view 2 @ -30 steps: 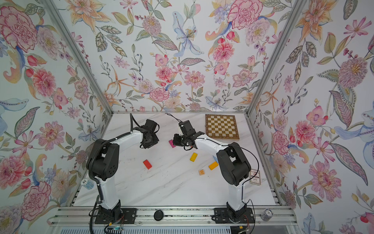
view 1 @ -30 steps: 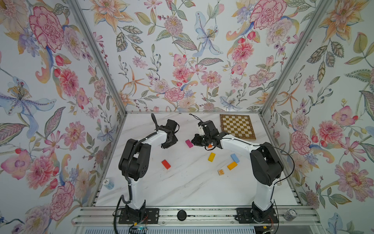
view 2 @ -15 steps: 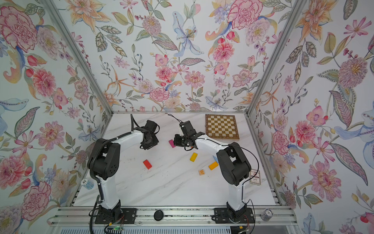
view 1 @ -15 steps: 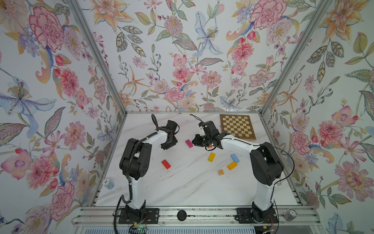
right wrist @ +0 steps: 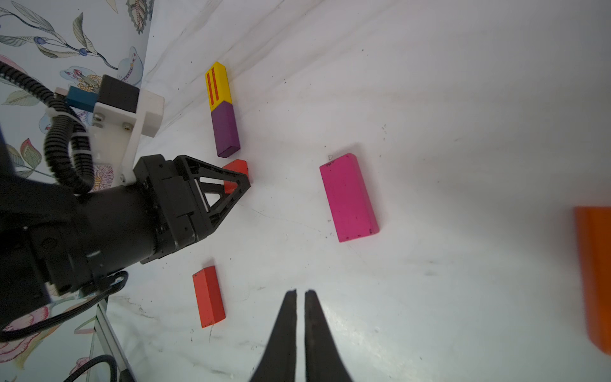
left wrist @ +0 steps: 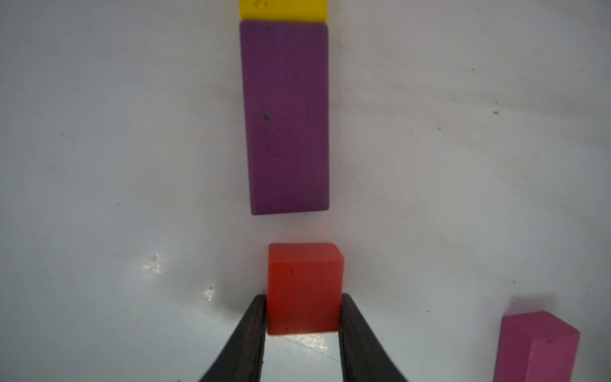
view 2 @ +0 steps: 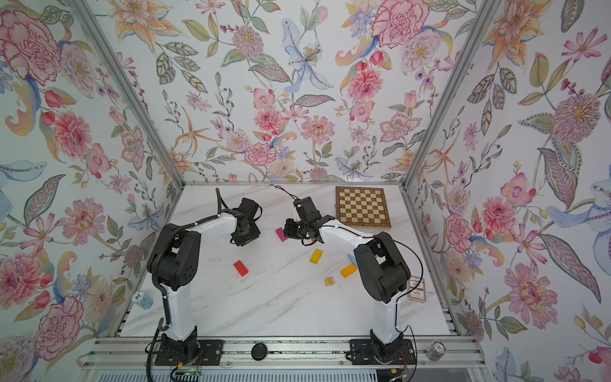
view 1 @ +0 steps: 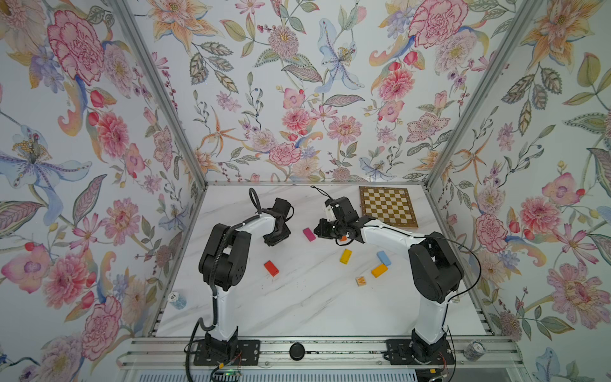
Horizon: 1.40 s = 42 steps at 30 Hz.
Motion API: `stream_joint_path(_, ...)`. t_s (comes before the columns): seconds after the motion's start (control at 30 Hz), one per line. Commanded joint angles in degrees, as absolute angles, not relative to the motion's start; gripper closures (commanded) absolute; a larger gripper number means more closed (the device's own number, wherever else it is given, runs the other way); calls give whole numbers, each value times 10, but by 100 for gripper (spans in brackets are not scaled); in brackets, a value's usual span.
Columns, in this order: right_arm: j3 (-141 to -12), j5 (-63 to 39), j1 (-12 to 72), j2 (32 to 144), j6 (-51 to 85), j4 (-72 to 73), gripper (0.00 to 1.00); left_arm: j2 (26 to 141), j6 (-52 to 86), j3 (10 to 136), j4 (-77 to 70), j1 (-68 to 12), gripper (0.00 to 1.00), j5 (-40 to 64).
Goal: Assemble the letter v with building blocks
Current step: Assemble the building block at the center of the board.
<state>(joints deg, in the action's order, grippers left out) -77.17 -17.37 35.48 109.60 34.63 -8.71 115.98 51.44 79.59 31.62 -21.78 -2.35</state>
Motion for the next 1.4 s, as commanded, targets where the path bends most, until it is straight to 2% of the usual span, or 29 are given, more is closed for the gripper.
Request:
stream_joint_path(0.0, -771, -177, 350, 1094, 351, -83, 91, 1173, 522, 801, 331, -221, 58, -32)
stream_joint_path(0.13, -769, -178, 350, 1093, 352, -82, 90, 1166, 524, 800, 327, -221, 52, -27)
stream_joint_path(0.27, -769, -178, 351, 1090, 352, -82, 90, 1147, 527, 796, 321, -221, 37, -26)
stream_joint_path(0.37, -767, -179, 350, 1087, 352, -80, 89, 1118, 527, 783, 305, -221, 31, -31)
stream_joint_path(0.63, -780, -193, 355, 1077, 345, -73, 79, 1030, 516, 766, 276, -218, 26, -19)
stream_joint_path(0.8, -818, -215, 372, 1107, 344, -82, 75, 971, 495, 738, 254, -197, 28, -3)
stream_joint_path(1.13, -945, -248, 422, 1233, 343, -131, 82, 865, 474, 595, 179, -120, 51, 55)
stream_joint_path(1.37, -1030, -258, 423, 1312, 345, -148, 78, 825, 461, 531, 165, -87, 53, 74)
